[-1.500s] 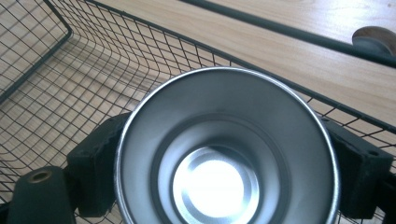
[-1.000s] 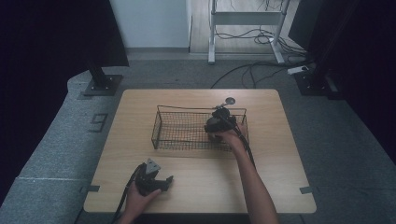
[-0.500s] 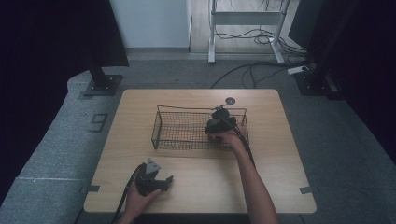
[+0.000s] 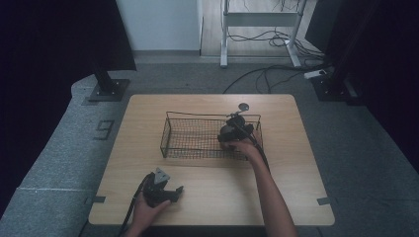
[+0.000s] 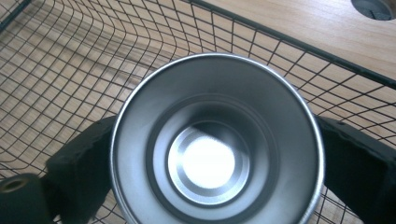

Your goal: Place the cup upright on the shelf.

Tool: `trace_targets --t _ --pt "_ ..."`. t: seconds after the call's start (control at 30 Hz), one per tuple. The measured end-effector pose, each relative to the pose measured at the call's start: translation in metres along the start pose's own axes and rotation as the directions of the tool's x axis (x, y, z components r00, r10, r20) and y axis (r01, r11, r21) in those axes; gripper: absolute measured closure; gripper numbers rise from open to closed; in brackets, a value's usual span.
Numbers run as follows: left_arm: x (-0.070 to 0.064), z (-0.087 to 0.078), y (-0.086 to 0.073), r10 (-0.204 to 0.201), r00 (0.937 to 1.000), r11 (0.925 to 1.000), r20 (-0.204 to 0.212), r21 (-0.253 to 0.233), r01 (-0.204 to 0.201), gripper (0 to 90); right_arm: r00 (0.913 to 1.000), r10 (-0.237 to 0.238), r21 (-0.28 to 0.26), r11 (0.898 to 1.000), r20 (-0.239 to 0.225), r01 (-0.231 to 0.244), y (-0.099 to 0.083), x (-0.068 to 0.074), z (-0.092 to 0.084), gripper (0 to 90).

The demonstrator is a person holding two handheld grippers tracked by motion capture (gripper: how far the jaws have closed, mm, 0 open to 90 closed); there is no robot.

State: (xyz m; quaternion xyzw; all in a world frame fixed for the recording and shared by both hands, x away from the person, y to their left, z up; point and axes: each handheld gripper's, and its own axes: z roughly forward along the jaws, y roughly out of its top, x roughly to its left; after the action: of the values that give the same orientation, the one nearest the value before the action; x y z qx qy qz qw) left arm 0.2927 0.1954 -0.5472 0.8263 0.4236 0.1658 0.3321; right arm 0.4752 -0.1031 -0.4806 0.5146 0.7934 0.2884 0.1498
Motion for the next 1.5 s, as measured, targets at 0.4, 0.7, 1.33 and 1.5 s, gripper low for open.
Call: trace_targets --t 0.4,0.7,1.33,1.5 --pt "0.0 0.0 0.0 0.0 1.0 1.0 0.0 0.001 0.0 16.1 0.9992 0.04 -0.129 0.991 -0.001 -0.039 -0.004 -0.005 -0.027 1.1" --pt "0.0 0.0 0.0 0.001 1.0 1.0 0.0 0.002 -0.001 16.0 0.9994 0.031 -0.216 0.976 -0.017 -0.034 -0.015 -0.004 -0.056 1.6" --pt "0.0 0.0 0.0 0.002 1.0 1.0 0.001 0.003 -0.002 16.1 0.9971 0.052 -0.31 0.948 -0.056 -0.067 -0.105 -0.013 -0.093 8.6" --pt "0.0 0.0 0.0 0.001 1.0 1.0 0.001 0.002 -0.001 16.1 0.9966 0.057 -0.305 0.949 -0.061 -0.073 -0.13 -0.013 -0.093 8.8"
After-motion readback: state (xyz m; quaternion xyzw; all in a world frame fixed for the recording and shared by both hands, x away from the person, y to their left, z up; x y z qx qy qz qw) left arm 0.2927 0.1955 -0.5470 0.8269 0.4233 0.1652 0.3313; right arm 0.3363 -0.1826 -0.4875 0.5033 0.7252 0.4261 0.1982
